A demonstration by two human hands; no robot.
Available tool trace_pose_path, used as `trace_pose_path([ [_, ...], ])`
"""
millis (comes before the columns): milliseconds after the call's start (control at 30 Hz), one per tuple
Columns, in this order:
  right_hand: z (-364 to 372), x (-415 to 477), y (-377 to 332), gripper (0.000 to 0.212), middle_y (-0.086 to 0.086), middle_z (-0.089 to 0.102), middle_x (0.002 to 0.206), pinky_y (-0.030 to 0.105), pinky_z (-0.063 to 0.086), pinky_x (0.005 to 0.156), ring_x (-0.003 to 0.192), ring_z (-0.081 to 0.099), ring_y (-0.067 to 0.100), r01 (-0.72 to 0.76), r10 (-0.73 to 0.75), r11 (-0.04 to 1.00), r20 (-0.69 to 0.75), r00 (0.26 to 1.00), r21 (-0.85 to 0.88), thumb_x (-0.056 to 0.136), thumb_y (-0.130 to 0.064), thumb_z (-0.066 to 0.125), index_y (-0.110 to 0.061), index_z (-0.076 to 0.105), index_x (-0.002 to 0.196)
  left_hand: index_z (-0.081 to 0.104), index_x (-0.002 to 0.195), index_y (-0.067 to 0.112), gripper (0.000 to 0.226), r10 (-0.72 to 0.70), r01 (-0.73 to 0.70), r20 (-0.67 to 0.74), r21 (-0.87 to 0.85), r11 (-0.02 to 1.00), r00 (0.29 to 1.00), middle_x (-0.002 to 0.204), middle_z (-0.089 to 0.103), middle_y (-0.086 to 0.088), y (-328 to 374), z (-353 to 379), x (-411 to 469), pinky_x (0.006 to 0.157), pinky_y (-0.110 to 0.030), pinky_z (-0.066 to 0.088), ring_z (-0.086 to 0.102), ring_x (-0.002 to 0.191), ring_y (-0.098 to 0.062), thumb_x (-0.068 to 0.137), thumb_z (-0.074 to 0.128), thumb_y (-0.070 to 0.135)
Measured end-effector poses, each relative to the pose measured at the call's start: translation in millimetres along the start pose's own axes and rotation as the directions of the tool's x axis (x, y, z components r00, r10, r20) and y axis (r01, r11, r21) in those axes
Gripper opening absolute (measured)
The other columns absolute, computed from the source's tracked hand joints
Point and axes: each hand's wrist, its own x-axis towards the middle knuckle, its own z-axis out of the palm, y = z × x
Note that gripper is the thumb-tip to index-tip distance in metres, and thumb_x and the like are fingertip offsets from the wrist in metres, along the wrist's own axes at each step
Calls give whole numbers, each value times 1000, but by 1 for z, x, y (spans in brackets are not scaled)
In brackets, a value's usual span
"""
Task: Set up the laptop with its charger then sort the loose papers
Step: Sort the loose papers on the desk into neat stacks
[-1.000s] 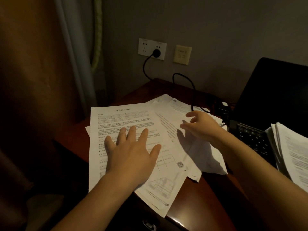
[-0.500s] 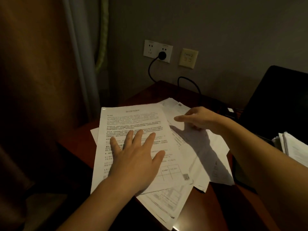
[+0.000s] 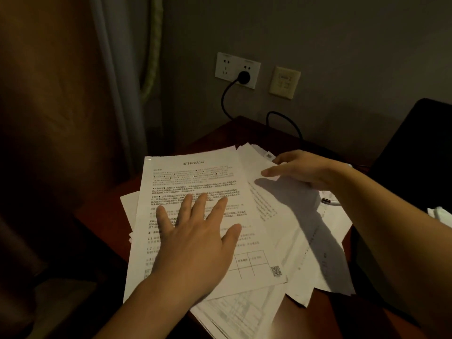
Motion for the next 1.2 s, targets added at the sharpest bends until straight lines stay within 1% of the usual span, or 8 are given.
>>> trace_pose_path([
  [200,5,-7,-7,50,7,71,108,42,64,72,86,76,26,-43,34,998,186,982,47,79,-34,81,-26,54,120,-9,156,42,64,16,-15,17,-57,998,1000,166,-14,10,7,-1,5,117,-61,-18,-23,151,-18,99,10,64],
  [333,14,-17,-6,51,5,77,102,48,62,77,92,76,29,-58,53,998,336,940,5,78,-28,83,-23,59,123,-7,157,42,62,42,-39,47,-62,997,998,166,-14,11,7,-2,3,117,-59,-20,-23,151,-18,101,12,61],
  [533,31,-47,1,38,3,78,84,44,63,61,73,77,26,-80,59,985,141,988,153,78,-15,84,-20,65,110,-2,157,43,57,100,-91,93,-92,992,991,167,-9,11,4,-11,2,117,-55,-21,-20,152,-17,105,17,56],
  [633,31,-66,18,40,7,76,102,49,62,79,88,76,29,-36,18,961,68,998,273,78,-19,83,-19,64,113,-1,155,48,55,120,-111,75,-118,987,990,167,-10,13,4,-22,-1,121,-53,-14,-18,152,-15,104,19,57],
  [800,32,-114,50,33,9,77,101,39,62,70,88,76,28,122,-12,707,-161,987,697,89,-14,72,-12,63,120,9,156,48,54,292,-297,-56,-127,946,955,166,-3,17,11,-53,-5,124,-42,-6,-10,152,-7,104,25,55],
  [900,52,-146,66,24,12,78,95,31,60,62,83,76,25,71,53,618,-132,990,783,93,-7,65,-4,65,116,13,156,48,53,407,-393,123,-120,912,905,165,1,20,22,-52,-4,122,-36,0,-4,152,-4,105,26,55],
  [1033,70,-165,82,22,10,75,108,43,61,82,97,74,28,-56,96,660,-10,995,749,98,-2,55,-9,61,118,6,157,45,54,309,-355,296,116,927,904,168,-2,8,33,-26,-7,123,-51,4,-1,154,-17,106,15,55],
  [1200,78,-169,81,22,8,74,105,37,60,82,94,73,26,-21,170,639,-114,979,769,101,-1,48,-10,66,110,36,149,39,52,239,-281,172,292,914,956,151,44,-2,44,-29,-25,110,-52,25,40,133,-28,104,16,55],
])
